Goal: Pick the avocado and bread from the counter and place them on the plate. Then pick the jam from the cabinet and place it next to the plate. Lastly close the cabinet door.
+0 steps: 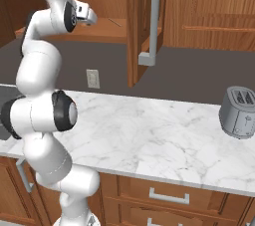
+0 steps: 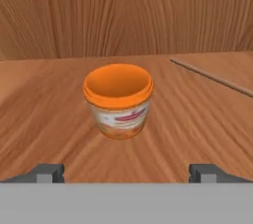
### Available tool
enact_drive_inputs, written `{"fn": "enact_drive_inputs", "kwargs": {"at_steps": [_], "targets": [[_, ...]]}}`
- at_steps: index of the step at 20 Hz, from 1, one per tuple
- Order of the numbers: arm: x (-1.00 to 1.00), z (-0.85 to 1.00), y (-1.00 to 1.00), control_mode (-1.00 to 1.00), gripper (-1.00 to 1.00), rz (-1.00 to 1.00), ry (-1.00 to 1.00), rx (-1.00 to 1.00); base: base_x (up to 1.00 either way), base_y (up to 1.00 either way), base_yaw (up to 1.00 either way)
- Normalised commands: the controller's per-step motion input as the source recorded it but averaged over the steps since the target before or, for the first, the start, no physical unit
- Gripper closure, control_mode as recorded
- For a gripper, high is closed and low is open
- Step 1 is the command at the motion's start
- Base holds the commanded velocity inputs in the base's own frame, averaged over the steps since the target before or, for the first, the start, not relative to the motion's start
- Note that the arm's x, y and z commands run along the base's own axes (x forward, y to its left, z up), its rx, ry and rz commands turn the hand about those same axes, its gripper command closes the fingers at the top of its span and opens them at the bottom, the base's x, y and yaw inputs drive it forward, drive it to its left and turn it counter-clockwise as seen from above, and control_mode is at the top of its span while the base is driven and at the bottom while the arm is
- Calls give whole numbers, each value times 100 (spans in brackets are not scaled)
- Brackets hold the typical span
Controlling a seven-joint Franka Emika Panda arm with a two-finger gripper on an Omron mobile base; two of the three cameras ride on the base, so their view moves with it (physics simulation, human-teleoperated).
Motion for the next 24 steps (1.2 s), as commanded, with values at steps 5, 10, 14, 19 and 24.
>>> {"fn": "enact_drive_inputs", "kwargs": {"at_steps": [5, 10, 14, 19, 24], "targets": [[44, -4, 6, -100, -100, 0, 0, -3, 0, 0, 0], [45, -2, 0, -100, -100, 0, 0, 0, 0, 0, 0], [42, 0, 0, -100, -100, 0, 0, 0, 0, 0, 0], [28, 0, 0, -100, -100, 0, 0, 0, 0, 0, 0], [4, 0, 0, -100, 100, 0, 0, 0, 0, 0, 0]]}}
